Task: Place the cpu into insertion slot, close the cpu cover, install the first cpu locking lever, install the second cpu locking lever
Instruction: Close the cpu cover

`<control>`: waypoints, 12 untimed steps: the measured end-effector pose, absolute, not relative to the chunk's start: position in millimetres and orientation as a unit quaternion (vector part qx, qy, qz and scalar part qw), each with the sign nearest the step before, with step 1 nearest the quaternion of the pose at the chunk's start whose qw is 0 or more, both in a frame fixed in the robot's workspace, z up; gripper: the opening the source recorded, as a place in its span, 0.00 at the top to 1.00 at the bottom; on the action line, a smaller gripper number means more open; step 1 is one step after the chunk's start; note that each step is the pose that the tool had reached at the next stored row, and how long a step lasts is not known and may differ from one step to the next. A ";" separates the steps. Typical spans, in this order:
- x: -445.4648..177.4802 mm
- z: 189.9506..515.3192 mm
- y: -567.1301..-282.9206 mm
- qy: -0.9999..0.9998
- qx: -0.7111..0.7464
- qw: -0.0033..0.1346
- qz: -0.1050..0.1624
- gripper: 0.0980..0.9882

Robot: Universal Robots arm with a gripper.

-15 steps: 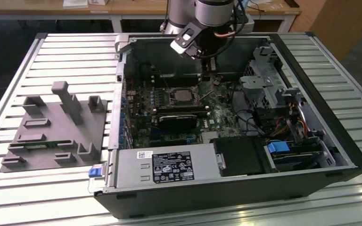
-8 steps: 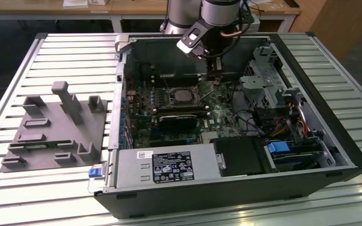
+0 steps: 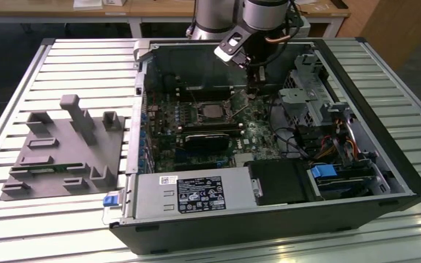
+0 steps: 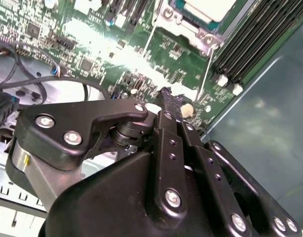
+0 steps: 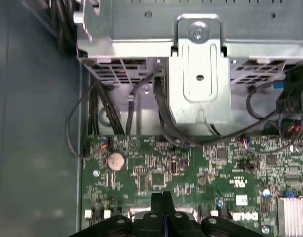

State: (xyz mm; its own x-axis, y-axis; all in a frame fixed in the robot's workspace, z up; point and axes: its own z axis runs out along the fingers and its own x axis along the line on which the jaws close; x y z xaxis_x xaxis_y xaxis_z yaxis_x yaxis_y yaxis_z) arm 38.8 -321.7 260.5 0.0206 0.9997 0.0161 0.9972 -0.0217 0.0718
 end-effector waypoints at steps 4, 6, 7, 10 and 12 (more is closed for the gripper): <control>45.9 260.5 -321.3 0.698 0.715 0.020 0.031 0.99; 48.1 260.4 -321.3 0.698 0.715 0.021 0.030 0.99; 48.6 260.2 -321.2 0.698 0.716 0.021 0.030 0.99; 48.9 258.1 -321.3 0.697 0.716 0.021 0.030 0.99; 49.0 255.6 -321.2 0.697 0.717 0.021 0.030 0.99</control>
